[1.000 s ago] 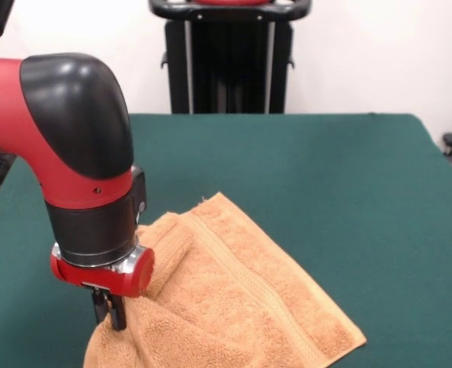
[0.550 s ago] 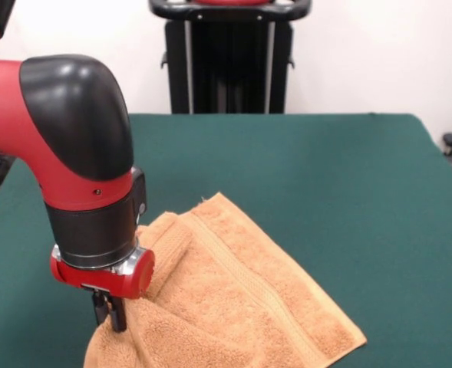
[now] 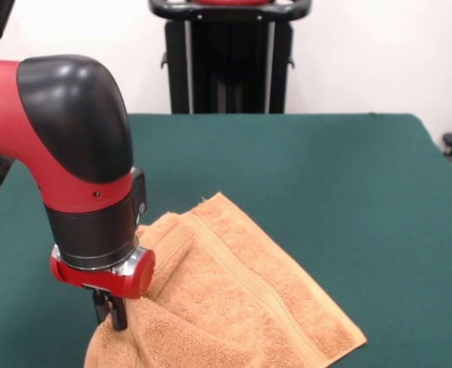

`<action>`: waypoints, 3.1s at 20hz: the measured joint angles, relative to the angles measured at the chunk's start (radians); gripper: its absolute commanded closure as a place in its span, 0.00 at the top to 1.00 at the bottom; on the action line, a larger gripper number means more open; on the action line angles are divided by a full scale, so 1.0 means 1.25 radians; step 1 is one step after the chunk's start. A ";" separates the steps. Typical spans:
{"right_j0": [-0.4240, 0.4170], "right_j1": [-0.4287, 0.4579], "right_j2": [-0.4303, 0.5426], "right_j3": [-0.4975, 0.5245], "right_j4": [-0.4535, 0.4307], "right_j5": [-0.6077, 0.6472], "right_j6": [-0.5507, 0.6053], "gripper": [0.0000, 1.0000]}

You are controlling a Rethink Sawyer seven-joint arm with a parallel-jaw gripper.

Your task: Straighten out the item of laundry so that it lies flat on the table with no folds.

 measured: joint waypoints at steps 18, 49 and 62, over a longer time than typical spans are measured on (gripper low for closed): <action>0.031 0.023 0.000 -0.112 0.000 0.217 0.000 0.00; 0.067 0.099 0.017 -0.417 -0.005 0.641 -0.041 0.00; 0.064 0.150 0.081 -0.548 -0.068 0.718 -0.160 0.00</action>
